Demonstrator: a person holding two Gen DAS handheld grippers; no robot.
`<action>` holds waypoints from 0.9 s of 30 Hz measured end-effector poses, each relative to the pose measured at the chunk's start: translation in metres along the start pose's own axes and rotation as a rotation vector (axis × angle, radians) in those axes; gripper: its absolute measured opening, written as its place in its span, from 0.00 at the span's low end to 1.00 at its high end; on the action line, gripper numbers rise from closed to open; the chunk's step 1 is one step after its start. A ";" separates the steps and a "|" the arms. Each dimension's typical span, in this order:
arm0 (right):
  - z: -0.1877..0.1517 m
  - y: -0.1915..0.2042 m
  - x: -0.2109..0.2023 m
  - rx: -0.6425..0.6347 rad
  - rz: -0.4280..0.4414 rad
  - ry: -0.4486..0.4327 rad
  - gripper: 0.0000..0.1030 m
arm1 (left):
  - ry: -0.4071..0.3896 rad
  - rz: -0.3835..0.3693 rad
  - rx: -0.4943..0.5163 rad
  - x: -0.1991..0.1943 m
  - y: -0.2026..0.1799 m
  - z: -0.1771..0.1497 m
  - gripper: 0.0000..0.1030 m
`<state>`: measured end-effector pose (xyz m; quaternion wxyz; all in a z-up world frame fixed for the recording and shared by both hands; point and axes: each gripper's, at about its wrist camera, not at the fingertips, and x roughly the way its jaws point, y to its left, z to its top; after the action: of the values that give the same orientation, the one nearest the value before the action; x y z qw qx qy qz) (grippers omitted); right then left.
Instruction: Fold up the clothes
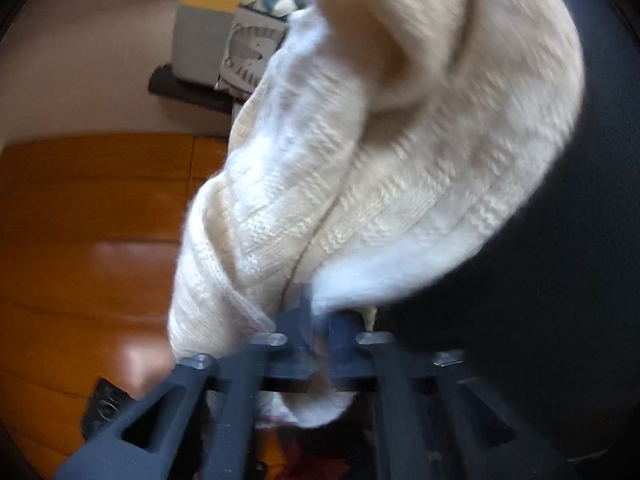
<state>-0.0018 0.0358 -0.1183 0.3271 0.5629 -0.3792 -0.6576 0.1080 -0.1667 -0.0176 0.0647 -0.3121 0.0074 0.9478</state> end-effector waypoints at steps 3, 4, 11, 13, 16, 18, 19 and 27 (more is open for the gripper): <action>0.002 0.008 -0.022 -0.071 -0.059 -0.047 0.05 | -0.027 0.050 0.029 -0.008 0.007 0.007 0.10; 0.003 0.010 -0.032 -0.092 -0.090 -0.072 0.05 | -0.036 0.062 0.033 -0.011 0.010 0.010 0.10; 0.046 0.014 -0.081 -0.191 -0.322 -0.244 0.05 | -0.111 0.102 -0.004 -0.035 0.042 0.035 0.09; 0.051 0.017 -0.099 -0.241 -0.406 -0.292 0.05 | -0.105 0.064 -0.018 -0.034 0.041 0.038 0.09; 0.049 0.032 -0.130 -0.396 -0.605 -0.378 0.05 | -0.060 0.006 0.010 -0.018 0.026 0.034 0.09; 0.050 0.039 -0.140 -0.486 -0.734 -0.418 0.05 | -0.017 -0.007 0.045 -0.004 0.012 0.026 0.09; 0.053 0.040 -0.137 -0.511 -0.782 -0.421 0.05 | 0.006 -0.010 0.060 0.004 0.005 0.021 0.09; 0.062 -0.017 -0.101 -0.396 -0.881 -0.306 0.11 | 0.252 -0.086 0.114 0.083 -0.042 -0.021 0.09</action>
<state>-0.0481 0.1387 -0.0786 0.0599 0.4939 -0.0175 -0.8673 0.0597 -0.1165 -0.0822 0.1215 -0.4244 0.0559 0.8955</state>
